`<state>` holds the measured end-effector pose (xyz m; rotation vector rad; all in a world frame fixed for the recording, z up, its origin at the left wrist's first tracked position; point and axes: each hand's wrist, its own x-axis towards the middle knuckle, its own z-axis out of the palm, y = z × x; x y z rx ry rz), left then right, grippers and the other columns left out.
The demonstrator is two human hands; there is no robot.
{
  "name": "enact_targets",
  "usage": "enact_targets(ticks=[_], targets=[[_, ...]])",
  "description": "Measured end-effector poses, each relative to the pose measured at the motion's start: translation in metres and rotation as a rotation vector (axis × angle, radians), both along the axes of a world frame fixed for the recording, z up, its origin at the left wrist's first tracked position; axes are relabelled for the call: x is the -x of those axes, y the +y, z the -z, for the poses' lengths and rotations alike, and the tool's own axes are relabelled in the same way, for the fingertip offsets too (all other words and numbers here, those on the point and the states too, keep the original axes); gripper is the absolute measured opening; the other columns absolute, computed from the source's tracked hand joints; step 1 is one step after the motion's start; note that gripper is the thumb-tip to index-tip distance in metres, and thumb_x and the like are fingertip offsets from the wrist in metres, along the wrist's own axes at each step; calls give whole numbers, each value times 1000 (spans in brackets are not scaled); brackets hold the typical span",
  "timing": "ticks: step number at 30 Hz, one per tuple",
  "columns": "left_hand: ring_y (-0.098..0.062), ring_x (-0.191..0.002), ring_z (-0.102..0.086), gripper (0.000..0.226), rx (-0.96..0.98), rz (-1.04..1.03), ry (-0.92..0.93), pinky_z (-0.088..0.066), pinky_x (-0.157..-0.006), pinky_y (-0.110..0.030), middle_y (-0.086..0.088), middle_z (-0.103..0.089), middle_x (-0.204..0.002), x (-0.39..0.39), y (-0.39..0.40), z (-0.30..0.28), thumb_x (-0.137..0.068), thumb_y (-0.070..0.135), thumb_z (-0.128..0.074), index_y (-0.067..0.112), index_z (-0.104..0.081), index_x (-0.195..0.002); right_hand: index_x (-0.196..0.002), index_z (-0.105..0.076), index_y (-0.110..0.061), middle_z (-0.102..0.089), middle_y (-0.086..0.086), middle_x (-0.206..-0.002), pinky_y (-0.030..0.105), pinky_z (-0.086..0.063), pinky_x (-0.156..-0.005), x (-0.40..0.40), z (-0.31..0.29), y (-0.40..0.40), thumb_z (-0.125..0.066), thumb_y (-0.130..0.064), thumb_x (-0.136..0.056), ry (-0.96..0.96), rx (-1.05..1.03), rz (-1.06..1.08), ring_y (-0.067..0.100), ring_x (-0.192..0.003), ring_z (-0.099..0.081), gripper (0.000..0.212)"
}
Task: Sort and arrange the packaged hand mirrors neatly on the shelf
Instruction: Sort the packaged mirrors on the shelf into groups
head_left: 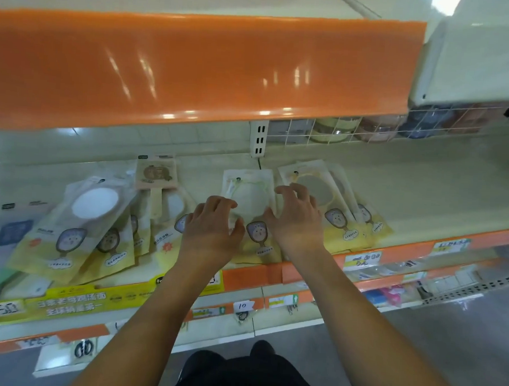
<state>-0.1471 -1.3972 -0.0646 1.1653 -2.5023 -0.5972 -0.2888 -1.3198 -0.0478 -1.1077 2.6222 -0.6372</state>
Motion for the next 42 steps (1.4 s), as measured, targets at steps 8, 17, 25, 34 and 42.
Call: enact_targets(ticks=[8,17,25,34,42], targets=[[-24,-117,-48,36,-8,15,-34,-36,-98,-41,2,-49,-127,-16,-13,4,-91,36,-53,21,-53,-124,-136,-46,-28,-35,-3,-144,43,-38,-104,-17,-1,-8,-56,-38,-91,11,-30,11,25,-133,-33,47],[-24,-114,-49,35,7,-7,-21,-36,-94,-39,2,-50,-126,-35,-27,5,-91,36,-53,21,-53,-123,-138,-43,-29,-33,-1,-147,45,-36,-106,-34,7,-22,-56,-41,-89,24,-72,-3,29,-134,-32,52],[-26,-110,-52,34,37,-54,-16,-39,-89,-40,-1,-54,-122,-56,-36,4,-88,34,-56,20,-56,-119,-139,-41,-33,-31,0,-149,47,-31,-107,-50,10,-36,-59,-48,-85,45,-111,-25,31,-135,-30,59],[-27,-111,-51,34,20,-97,-11,-37,-92,-39,-2,-52,-123,-75,-41,7,-90,36,-54,19,-54,-120,-143,-32,-42,-10,-1,-160,57,-15,-115,-63,21,-45,-56,-62,-83,36,-215,-52,39,-146,-7,67],[-28,-108,-52,31,26,-110,10,-39,-91,-41,-2,-54,-120,-83,-39,11,-90,34,-55,18,-56,-117,-143,-27,-42,-5,2,-160,62,-15,-112,-64,35,-48,-50,-65,-86,52,-355,-83,47,-142,-5,66]])
